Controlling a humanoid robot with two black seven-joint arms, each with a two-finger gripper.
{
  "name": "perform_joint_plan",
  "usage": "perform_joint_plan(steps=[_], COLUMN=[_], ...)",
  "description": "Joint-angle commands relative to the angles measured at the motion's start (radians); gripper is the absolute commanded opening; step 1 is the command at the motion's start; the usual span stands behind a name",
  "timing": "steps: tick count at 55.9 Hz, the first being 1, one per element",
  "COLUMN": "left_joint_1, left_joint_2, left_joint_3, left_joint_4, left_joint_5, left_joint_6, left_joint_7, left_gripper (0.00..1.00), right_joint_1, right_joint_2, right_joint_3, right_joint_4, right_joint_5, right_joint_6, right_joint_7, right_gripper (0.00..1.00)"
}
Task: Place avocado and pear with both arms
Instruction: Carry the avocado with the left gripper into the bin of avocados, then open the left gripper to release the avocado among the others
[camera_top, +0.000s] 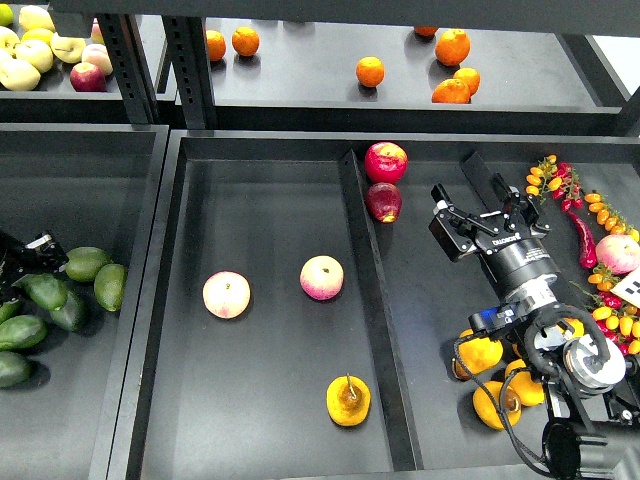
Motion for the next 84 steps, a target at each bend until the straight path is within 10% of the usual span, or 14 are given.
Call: perform_joint_plan(steps=[1,42,65,84], left_joint_1=[0.042,0.212,0.198,0.18], left_joint_2=[0.018,-0.13,-0.143,-0.115], left_joint_3=[-0.006,-0.081,-0.081,-0.139], left_joint_4=[-0.005,0.104,0.116,0.108], left_joint_5=[0.017,0.089,0.097,0.112], left_joint_6=[0.0,0.0,0.0,0.0], left_joint_7=[0.0,0.0,0.0,0.0], left_gripper=[0.46,0.53,0.89,0.97], right_joint_1=[-0.001,-0.003,0.0,0.002], right_joint_2=[0.0,0.0,0.0,0.0], right_joint_3=[-0.001,0.001,0.001,0.001], right_joint_4=[0.0,0.001,0.001,0.0], right_joint_5=[0.0,0.0,0.0,0.0], right_joint_6=[0.0,0.002,0.002,0.002], right_joint_7=[0.0,0.0,0.0,0.0], right_gripper=[1.0,1.0,1.0,1.0])
